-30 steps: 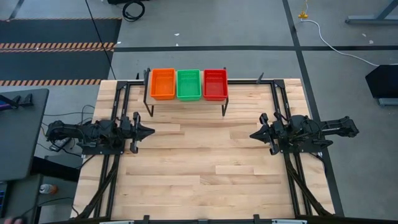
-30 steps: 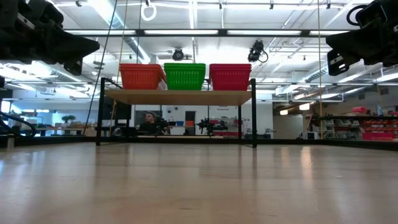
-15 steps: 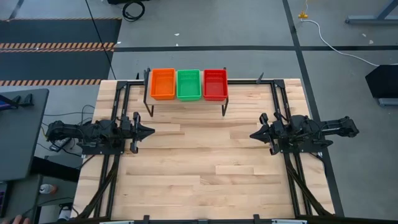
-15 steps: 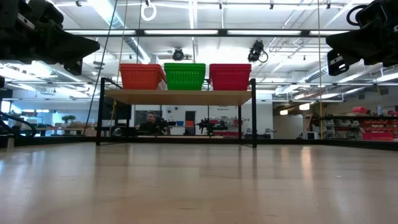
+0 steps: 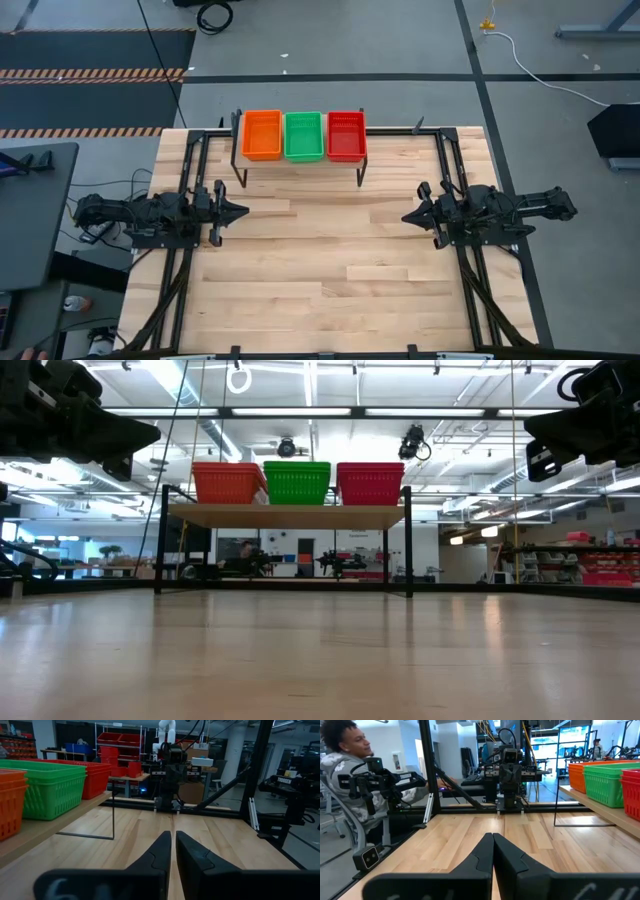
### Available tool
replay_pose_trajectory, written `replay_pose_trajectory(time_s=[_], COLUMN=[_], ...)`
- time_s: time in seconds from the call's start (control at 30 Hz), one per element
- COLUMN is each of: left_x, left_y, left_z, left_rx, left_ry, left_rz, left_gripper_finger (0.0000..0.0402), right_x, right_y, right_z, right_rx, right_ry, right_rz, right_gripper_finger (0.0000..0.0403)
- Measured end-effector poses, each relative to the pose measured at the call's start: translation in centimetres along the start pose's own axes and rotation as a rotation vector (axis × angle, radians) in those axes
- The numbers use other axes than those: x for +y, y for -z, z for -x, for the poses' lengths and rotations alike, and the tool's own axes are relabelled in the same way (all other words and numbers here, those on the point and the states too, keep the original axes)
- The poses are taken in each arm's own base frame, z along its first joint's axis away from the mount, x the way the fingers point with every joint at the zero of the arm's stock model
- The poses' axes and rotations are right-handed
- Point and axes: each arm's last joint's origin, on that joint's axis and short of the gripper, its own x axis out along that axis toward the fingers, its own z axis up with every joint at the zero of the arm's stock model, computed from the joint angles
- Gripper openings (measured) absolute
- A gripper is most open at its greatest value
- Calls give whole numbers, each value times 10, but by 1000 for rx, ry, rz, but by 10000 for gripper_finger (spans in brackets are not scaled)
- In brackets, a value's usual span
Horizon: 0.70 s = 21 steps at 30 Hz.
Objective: Stack baskets on shelf by color
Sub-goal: Return to Home Position
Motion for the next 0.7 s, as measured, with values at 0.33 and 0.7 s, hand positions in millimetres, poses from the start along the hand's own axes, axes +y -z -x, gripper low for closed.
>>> replay_pose_trajectory(time_s=[0.33, 0.7], left_x=[0, 0], left_y=[0, 0], left_z=[0, 0], left_rx=[0, 0], left_ry=[0, 0], left_rz=[0, 0], left_gripper_finger=[26, 32], right_x=[0, 0], right_y=[0, 0], right_z=[0, 0], right_rx=[0, 0], right_ry=[0, 0], right_rz=[0, 0], right_gripper_finger=[13, 13])
